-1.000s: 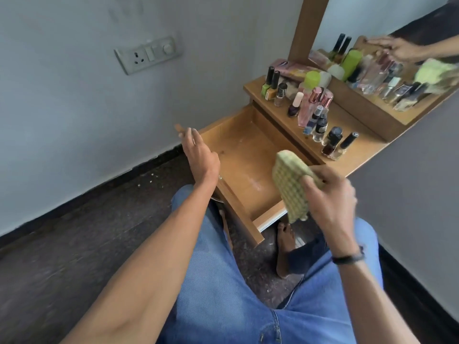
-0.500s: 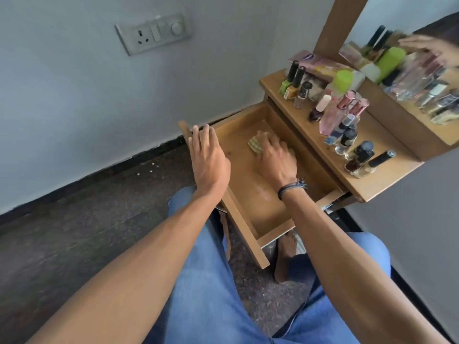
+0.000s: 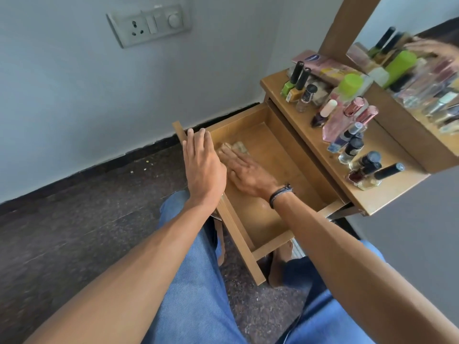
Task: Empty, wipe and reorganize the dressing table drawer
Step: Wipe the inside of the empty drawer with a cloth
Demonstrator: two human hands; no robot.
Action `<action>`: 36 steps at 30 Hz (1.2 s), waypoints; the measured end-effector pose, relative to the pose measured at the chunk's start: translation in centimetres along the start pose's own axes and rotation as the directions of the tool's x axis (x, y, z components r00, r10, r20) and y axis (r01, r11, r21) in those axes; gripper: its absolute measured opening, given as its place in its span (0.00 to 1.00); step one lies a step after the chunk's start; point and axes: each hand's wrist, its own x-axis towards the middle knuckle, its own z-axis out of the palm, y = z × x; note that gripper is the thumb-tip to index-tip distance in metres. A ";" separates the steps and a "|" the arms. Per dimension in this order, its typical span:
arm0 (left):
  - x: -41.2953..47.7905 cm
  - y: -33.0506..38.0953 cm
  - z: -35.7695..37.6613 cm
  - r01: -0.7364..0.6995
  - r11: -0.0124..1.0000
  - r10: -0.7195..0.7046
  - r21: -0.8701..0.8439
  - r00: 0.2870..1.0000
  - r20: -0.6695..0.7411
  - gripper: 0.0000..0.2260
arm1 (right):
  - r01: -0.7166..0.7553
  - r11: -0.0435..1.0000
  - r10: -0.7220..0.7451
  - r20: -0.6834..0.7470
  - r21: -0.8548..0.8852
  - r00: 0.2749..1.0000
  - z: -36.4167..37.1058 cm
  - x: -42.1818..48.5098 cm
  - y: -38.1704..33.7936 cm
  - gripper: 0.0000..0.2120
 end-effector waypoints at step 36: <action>0.1 0.2 0.2 0.331 0.858 -0.373 -0.393 0.927 -0.034 0.23 | -0.215 0.974 0.226 -0.256 0.069 0.940 0.5 2.5 -0.7 0.22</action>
